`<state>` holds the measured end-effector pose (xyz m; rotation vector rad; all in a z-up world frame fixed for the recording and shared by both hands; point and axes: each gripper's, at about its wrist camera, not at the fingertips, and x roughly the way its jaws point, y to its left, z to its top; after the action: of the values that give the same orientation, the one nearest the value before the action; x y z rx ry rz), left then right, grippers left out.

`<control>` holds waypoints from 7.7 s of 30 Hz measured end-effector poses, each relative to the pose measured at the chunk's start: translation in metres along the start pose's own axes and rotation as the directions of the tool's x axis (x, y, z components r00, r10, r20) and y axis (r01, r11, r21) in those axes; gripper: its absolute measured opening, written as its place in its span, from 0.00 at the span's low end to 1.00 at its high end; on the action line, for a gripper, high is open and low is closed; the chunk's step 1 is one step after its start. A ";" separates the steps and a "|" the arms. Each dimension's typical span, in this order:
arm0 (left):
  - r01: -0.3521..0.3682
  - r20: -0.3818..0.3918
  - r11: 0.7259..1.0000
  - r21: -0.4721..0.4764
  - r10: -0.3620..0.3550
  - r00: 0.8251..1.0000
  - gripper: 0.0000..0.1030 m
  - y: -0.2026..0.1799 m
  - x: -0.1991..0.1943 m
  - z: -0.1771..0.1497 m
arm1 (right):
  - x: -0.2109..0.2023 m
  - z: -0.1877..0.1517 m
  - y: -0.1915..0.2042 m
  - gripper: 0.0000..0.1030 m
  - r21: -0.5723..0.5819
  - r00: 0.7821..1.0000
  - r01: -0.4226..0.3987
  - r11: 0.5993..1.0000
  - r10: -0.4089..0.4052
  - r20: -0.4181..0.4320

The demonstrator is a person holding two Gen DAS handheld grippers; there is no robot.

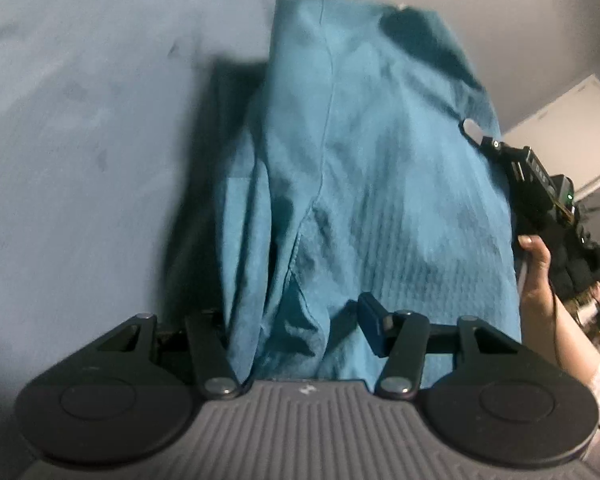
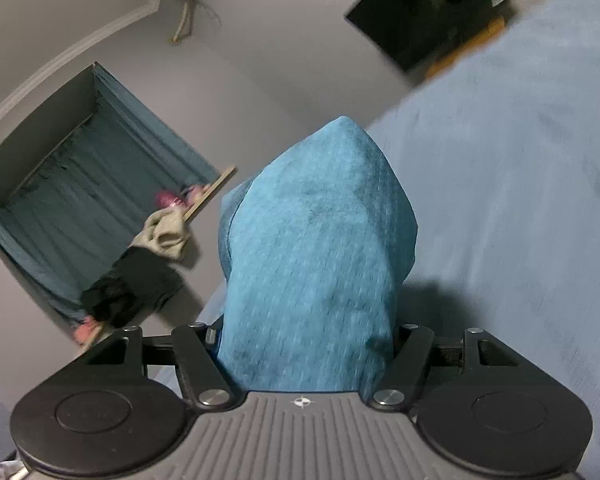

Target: Fold large clothes

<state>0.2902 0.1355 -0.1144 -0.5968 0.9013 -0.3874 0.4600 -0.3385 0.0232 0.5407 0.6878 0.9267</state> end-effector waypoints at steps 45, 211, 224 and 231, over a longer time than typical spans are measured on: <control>-0.029 0.283 0.985 0.171 -0.020 0.959 0.53 -0.046 0.000 0.000 | -0.073 -0.137 0.116 0.65 -0.435 0.594 0.766 0.473 -0.779 0.200; -0.489 0.218 0.814 0.312 0.440 0.871 0.90 -0.116 0.000 -0.118 | -0.082 -0.209 0.133 1.00 -0.282 0.548 0.810 0.514 -0.835 0.055; -0.455 0.228 0.834 0.314 0.398 0.888 0.96 -0.117 -0.002 -0.116 | -0.081 -0.208 0.131 1.00 -0.281 0.546 0.810 0.514 -0.837 0.041; -0.477 0.266 0.821 0.312 0.407 0.874 0.97 -0.119 -0.006 -0.116 | -0.080 -0.208 0.131 1.00 -0.282 0.545 0.810 0.515 -0.837 0.038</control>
<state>0.1834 0.0099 -0.0911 -0.0589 0.7303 -0.0652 0.2039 -0.3158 -0.0021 -0.1291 0.7847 0.1045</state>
